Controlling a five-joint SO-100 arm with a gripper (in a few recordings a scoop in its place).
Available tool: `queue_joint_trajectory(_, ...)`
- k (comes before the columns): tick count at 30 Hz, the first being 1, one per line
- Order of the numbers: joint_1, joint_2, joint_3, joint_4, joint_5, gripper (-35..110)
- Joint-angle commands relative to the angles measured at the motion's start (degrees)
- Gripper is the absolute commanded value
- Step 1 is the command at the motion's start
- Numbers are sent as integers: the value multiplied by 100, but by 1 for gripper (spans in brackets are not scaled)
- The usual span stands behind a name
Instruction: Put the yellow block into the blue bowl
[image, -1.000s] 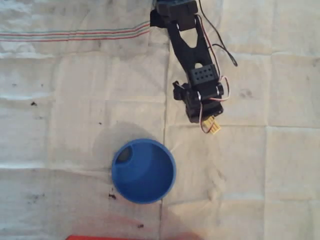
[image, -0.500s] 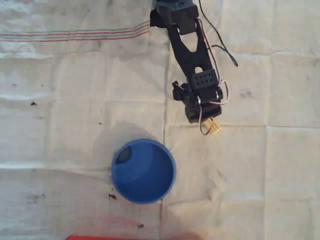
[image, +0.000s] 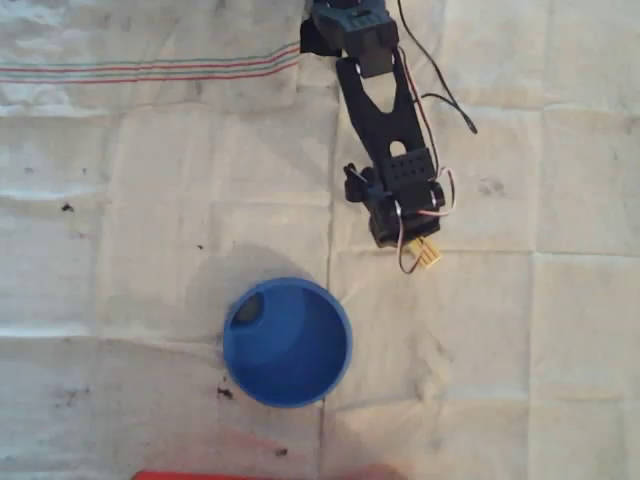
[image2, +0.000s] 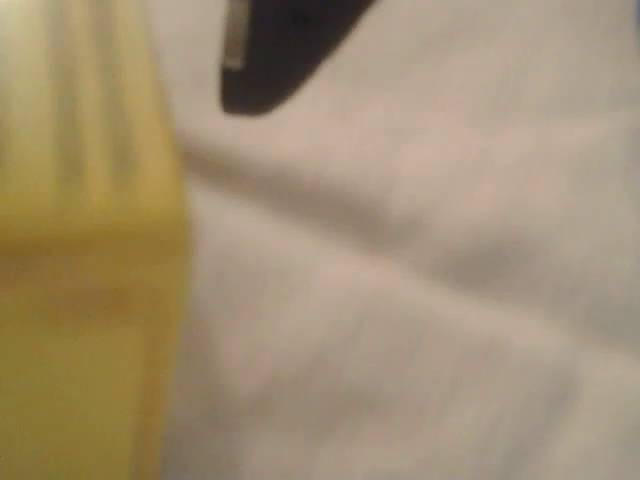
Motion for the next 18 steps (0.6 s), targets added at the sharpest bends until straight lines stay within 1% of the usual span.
queue_joint_trajectory(1, -26, 158, -378, -62, 26, 25)
queue_joint_trajectory(4, -26, 158, -378, -62, 26, 19)
queue_joint_trajectory(9, -26, 211, -387, -62, 97, -2)
queue_joint_trajectory(13, -26, 237, -387, -62, 492, 2)
queue_joint_trajectory(18, -26, 571, -589, 26, 993, 0)
